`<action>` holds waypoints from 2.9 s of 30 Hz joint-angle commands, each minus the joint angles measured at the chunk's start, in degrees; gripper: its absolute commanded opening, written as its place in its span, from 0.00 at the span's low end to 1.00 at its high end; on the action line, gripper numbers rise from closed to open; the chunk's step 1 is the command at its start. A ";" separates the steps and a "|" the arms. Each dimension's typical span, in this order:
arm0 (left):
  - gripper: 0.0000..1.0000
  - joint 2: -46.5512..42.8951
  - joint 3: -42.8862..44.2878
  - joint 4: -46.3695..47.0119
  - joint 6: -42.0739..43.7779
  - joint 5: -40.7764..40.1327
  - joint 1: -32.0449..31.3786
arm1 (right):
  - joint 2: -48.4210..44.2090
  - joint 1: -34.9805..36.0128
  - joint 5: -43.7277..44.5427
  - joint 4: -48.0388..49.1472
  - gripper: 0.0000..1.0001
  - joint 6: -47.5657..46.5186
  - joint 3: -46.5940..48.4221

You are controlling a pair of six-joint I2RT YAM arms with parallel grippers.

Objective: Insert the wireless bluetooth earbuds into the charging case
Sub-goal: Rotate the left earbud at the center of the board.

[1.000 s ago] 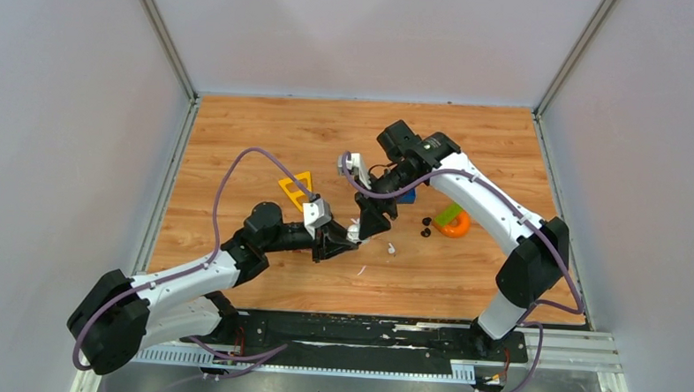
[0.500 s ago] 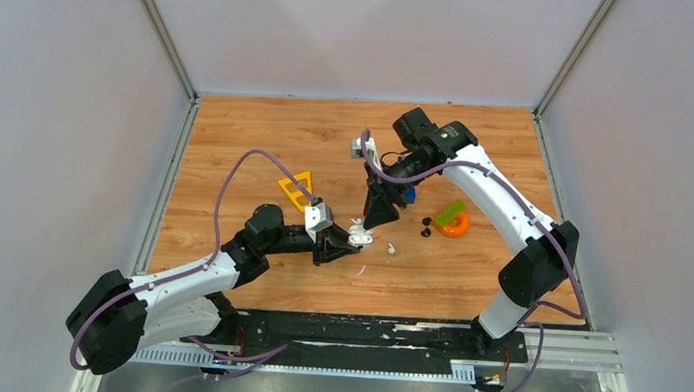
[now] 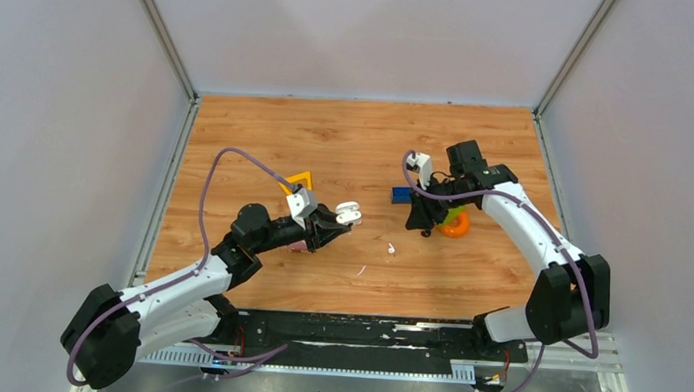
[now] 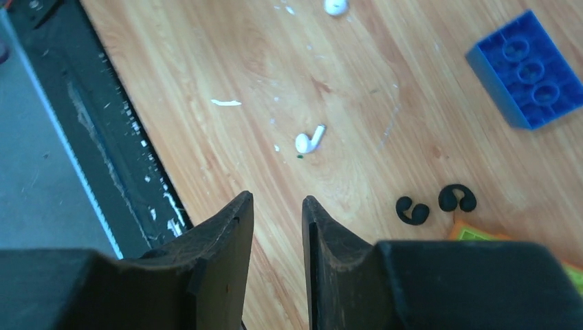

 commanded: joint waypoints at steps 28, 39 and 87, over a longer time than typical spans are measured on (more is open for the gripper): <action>0.00 -4.39 0.15 1.23 -0.13 -4.75 3.36 | 12.93 10.97 20.00 16.73 0.58 16.22 -2.80; 0.00 -4.17 0.52 0.51 0.34 -4.58 3.44 | 14.35 16.36 24.99 16.84 0.62 17.90 -5.16; 0.00 -3.73 0.87 0.50 -0.04 -2.87 3.46 | 13.04 12.14 41.83 14.74 0.51 13.51 -6.35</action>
